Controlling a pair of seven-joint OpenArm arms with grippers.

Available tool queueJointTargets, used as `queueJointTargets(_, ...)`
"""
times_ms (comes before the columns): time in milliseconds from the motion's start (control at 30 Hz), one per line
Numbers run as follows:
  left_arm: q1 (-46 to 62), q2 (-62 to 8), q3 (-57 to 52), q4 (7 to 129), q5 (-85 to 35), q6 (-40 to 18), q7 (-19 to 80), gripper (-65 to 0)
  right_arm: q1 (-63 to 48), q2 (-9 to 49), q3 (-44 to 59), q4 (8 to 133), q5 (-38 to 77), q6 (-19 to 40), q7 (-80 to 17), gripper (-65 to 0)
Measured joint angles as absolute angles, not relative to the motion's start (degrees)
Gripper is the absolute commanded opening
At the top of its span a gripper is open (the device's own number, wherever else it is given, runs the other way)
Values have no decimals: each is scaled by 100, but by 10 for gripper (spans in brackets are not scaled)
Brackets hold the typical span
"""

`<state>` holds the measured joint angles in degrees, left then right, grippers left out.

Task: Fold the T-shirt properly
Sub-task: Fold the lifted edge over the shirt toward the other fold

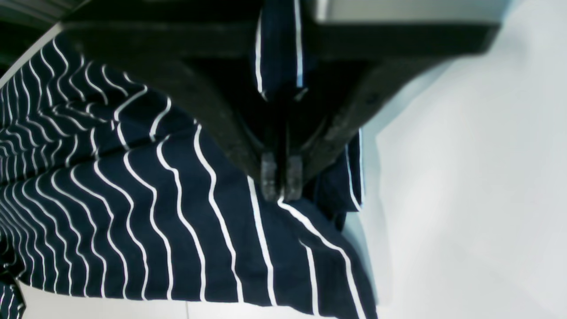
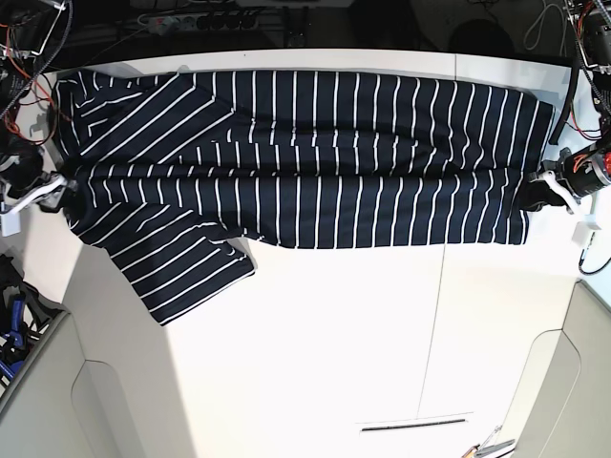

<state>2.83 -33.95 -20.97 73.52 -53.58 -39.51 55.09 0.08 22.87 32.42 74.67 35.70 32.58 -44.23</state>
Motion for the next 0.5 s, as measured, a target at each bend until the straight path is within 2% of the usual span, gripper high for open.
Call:
queueJointTargets(133, 285, -3395, -2097, 7352, -5360, -3951, 5511, -650, 215, 2305, 3450, 7467, 3531, 3234, -3859, -288)
queueJointTargets(300, 283, -3398, -2097, 7352, -5363, -3951, 5509, -650, 760, 2158, 3323, 7387, 3144, 3208, -3804, -288)
queueJointTargets(500, 283, -3398, -2097, 7352, -5365, -3951, 5507, -650, 1507, 2174, 2556, 6038, 2405, 3107, -3229, -288)
